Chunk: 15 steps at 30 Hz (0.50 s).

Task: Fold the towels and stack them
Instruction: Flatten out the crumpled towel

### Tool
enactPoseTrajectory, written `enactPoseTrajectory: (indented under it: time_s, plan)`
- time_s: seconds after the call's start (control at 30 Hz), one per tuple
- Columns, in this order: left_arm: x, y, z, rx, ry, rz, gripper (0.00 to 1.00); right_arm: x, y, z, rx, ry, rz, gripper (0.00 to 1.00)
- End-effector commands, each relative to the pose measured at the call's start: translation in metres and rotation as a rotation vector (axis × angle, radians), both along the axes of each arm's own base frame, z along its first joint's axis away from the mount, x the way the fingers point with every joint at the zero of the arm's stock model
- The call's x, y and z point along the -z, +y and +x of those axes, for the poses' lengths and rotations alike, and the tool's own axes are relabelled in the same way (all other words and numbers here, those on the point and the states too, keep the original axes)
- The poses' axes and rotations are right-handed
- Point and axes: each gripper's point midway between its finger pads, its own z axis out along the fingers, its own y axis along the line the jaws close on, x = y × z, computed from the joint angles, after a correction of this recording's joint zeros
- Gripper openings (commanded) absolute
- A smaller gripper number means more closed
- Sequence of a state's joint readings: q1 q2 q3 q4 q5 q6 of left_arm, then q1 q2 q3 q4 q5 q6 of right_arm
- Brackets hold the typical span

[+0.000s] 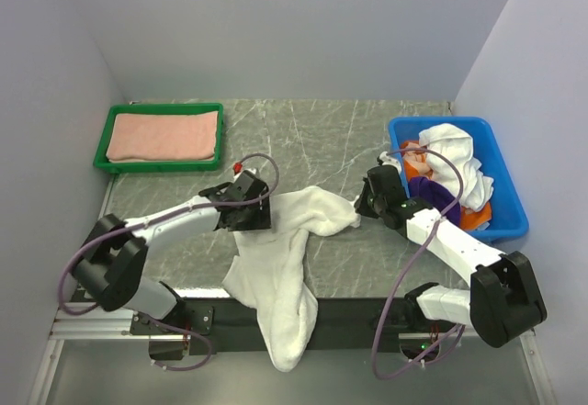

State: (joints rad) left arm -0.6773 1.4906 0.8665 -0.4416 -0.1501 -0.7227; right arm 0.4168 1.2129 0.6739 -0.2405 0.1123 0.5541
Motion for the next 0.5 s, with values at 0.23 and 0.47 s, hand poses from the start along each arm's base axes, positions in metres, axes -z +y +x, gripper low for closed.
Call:
enactPoseTrajectory:
  time_s: [0.23, 0.47]
  plan:
    - [-0.074, 0.002, 0.041, -0.051, -0.208, -0.203, 0.84, -0.017, -0.002, 0.002, -0.009, -0.088, 0.001, 0.00]
    - [-0.057, -0.007, 0.073, -0.045, -0.156, -0.214, 0.72, -0.018, 0.001, 0.003, -0.016, -0.090, 0.013, 0.00]
